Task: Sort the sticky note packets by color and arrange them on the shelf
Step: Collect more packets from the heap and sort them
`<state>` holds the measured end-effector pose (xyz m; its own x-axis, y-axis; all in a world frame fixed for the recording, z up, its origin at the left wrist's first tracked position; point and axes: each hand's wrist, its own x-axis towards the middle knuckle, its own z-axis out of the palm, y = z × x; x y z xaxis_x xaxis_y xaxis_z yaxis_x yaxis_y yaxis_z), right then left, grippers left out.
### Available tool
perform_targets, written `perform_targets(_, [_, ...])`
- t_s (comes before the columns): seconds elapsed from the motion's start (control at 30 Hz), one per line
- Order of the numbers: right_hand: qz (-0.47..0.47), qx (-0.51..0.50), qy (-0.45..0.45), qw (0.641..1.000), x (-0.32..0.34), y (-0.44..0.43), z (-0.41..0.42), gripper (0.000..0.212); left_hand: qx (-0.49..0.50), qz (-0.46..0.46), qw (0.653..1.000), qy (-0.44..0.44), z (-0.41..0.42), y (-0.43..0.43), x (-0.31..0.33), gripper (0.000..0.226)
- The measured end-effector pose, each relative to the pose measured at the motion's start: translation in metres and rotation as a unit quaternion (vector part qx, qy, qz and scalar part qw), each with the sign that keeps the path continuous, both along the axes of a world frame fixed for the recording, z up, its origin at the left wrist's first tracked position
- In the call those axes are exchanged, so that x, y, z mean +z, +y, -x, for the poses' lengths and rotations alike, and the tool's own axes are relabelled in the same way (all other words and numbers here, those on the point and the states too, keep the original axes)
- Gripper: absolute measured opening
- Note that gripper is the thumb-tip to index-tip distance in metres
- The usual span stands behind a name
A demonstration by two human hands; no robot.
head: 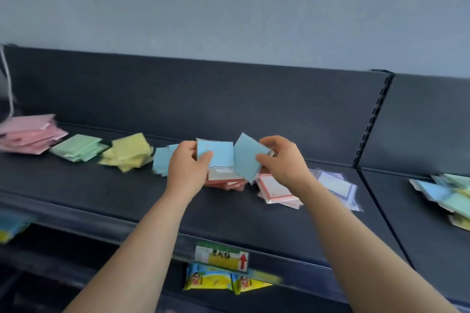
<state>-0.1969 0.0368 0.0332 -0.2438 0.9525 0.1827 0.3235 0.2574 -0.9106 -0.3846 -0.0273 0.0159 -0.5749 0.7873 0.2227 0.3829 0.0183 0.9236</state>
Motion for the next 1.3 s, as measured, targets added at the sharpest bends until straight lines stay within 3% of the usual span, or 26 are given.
perform_targets(0.23, [-0.009,-0.057,0.001,0.998,-0.005,0.010,0.090,0.027,0.020,0.028,0.999,0.031,0.092,0.008,0.000,0.019])
perform_targets(0.33, [-0.012,-0.074,-0.007,0.997,-0.005,0.014,0.109,0.030,0.016,0.047,0.997,0.054,0.110,0.019,-0.001,0.020])
perform_targets(0.43, [-0.025,-0.101,-0.009,0.994,0.000,0.020,0.116,0.028,0.038,0.084,0.992,0.088,0.122,0.031,-0.003,0.039])
perform_targets(0.5, [-0.021,-0.106,-0.003,0.994,0.003,0.025,0.118,0.029,0.042,0.103,0.987,0.120,0.126,0.036,-0.006,0.032])
perform_targets(0.7, [0.023,-0.041,-0.075,0.996,-0.005,0.034,0.141,0.027,0.044,0.106,0.979,0.166,0.124,0.045,-0.009,0.020])
perform_targets(0.9, [-0.015,-0.009,-0.188,0.982,-0.010,0.035,0.157,0.019,0.036,0.112,0.968,0.223,0.129,0.040,-0.016,0.026])
perform_targets(1.1, [-0.048,-0.018,-0.226,0.973,-0.016,0.027,0.161,0.029,0.037,0.126,0.954,0.271,0.123,0.028,-0.010,0.022])
perform_targets(1.17, [-0.060,-0.019,-0.228,0.972,-0.014,0.023,0.155,0.018,0.035,0.125,0.942,0.309,0.119,0.023,-0.006,0.022])
perform_targets(1.3, [-0.079,-0.056,-0.227,0.969,-0.009,0.010,0.128,0.043,0.032,0.096,0.916,0.389,0.103,0.015,0.004,0.031])
